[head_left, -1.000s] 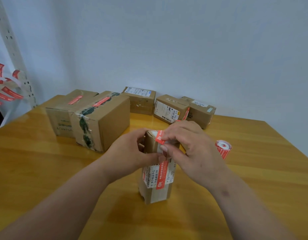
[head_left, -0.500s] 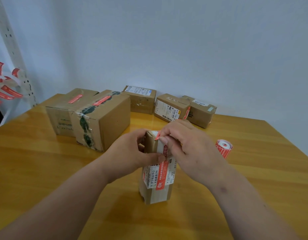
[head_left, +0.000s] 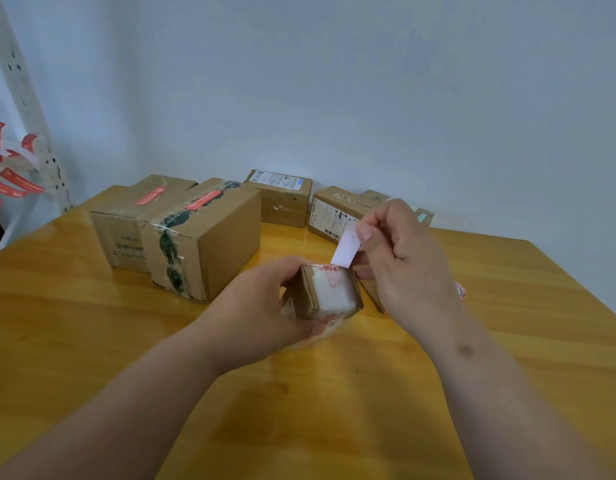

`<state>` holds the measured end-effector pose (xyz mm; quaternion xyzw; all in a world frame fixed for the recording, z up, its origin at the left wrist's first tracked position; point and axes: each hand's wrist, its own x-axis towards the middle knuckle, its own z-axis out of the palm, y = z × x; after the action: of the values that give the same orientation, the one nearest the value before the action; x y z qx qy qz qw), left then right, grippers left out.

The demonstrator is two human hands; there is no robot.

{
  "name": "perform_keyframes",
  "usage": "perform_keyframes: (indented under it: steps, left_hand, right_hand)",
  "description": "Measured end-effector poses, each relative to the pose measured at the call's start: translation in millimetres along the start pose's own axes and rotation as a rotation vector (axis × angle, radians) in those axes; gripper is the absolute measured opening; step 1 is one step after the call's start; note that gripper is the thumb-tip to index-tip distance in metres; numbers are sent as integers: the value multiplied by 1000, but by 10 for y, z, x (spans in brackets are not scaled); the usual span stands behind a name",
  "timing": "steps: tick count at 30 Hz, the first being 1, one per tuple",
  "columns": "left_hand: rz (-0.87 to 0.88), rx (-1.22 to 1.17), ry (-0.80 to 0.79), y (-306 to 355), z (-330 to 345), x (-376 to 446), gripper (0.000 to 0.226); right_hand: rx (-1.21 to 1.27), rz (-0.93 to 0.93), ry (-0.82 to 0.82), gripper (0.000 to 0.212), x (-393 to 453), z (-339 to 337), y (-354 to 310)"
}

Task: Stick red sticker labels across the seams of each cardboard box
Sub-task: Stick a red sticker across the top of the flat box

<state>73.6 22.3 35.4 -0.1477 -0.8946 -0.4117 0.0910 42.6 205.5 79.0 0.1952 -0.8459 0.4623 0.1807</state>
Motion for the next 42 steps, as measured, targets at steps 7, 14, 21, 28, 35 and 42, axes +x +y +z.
perform_keyframes:
  steps: [7, 14, 21, 28, 35, 42]
  left_hand:
    - [145, 268, 56, -12, 22, -6, 67]
    - [328, 412, 86, -112, 66, -18, 76]
    - [384, 332, 87, -317, 259, -98, 78]
    - [257, 321, 32, -556, 407, -181, 76]
    - [82, 403, -81, -684, 279, -230, 71]
    - [-128, 455, -43, -538, 212, -187, 65]
  right_hand:
    - [-71, 10, 2, 14, 27, -19, 18]
    - [-84, 73, -70, 17, 56, -67, 43]
    - [116, 274, -1, 16, 96, -121, 76]
    - [278, 472, 30, 16, 28, -32, 237]
    - [176, 472, 2, 16, -38, 28, 353]
    - [-4, 304, 26, 20, -96, 143, 383]
